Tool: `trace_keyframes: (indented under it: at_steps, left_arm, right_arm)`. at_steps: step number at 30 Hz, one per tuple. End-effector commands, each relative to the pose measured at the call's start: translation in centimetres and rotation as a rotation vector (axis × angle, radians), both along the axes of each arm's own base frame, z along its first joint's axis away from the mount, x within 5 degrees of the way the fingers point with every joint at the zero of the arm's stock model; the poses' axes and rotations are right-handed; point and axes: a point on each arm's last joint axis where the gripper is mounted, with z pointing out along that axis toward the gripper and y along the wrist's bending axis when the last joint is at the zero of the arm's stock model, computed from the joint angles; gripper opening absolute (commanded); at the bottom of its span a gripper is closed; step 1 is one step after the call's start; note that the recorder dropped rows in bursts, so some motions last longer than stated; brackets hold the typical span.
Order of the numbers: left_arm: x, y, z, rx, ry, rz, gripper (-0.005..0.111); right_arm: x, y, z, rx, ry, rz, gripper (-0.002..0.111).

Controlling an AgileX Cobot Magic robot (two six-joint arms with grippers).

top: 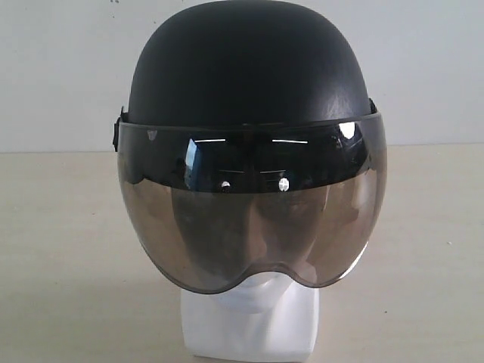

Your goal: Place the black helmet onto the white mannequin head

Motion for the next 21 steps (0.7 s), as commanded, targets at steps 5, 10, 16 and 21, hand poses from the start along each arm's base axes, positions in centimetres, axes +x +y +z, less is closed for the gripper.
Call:
trace_keyframes:
  at_steps: [5,10,16,21]
  left_arm:
    - [-0.05,-0.01,-0.23,0.008,0.017,-0.002,0.004]
    - [-0.04,0.29,-0.28,0.113,0.016,0.008,0.004]
    - [-0.04,0.29,-0.28,0.115,0.016,0.008,0.004]
    - [-0.04,0.29,-0.28,0.115,0.016,0.008,0.004]
  right_arm:
    - [-0.02,-0.06,0.06,-0.005,-0.006,-0.008,0.000]
    - [-0.02,-0.06,0.06,-0.005,-0.006,-0.008,0.000]
    - [-0.02,-0.06,0.06,-0.005,-0.006,-0.008,0.000]
    - [-0.02,-0.06,0.06,-0.005,-0.006,-0.008,0.000]
